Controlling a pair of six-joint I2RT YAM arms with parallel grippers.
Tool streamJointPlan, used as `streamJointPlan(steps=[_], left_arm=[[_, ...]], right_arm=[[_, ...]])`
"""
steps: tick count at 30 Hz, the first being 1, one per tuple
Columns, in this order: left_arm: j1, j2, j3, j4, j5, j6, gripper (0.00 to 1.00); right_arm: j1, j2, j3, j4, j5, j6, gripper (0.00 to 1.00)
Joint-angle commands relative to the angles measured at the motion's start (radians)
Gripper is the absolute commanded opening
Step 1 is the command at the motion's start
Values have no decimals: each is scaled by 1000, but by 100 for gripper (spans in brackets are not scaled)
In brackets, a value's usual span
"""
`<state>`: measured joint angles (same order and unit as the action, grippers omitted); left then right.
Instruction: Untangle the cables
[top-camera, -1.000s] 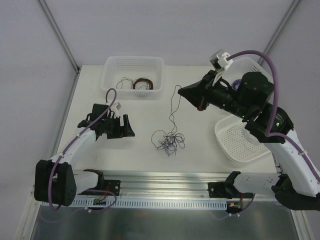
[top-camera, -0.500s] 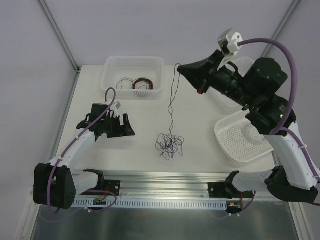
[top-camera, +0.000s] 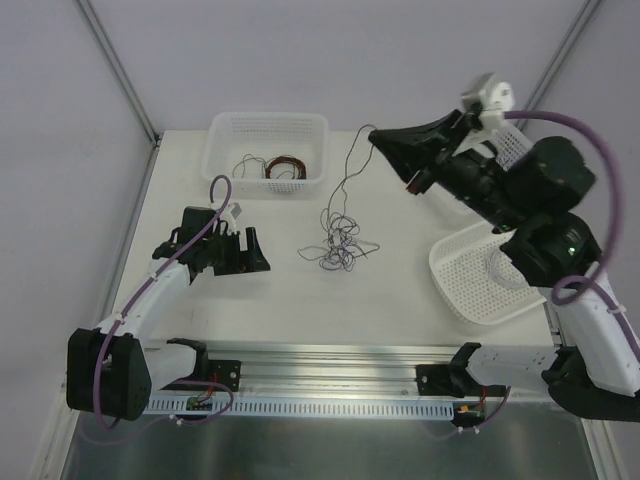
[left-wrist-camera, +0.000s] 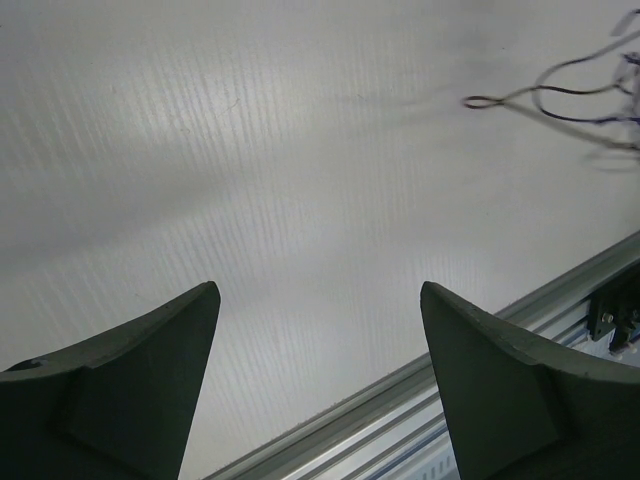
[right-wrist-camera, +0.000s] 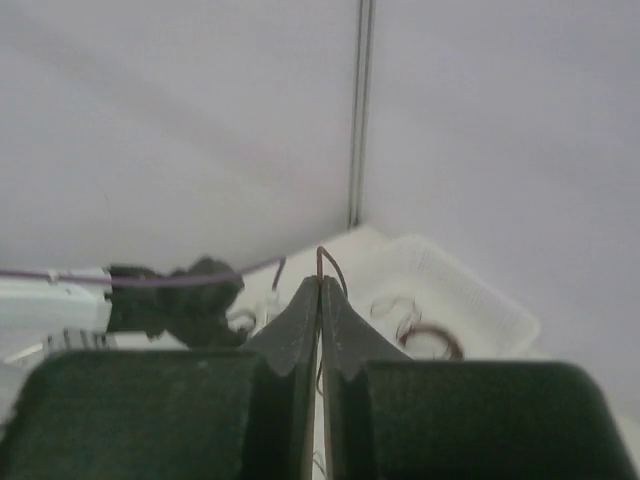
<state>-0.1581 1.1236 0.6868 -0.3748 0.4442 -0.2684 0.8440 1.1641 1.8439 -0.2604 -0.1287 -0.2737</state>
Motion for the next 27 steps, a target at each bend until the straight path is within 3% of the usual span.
streamJointPlan(steps=[1,4,7,17,27], left_arm=[[-9,-36,8,27,24,29,83],[-17,-53,7,39,39,32,84],[-43,-96,-4,69,60,41,86],[-260,-307,8,227,24,17,89],[-477,-268,106,373,-1,101,90]], right_arm=[[1,84,-153,-256,73,80,1],[3,114,-234,-373,98,132,1],[3,46,-379,-252,49,172,1],[6,45,-333,-284,-89,116,1],[12,-4,-411,-194,-175,151,1]])
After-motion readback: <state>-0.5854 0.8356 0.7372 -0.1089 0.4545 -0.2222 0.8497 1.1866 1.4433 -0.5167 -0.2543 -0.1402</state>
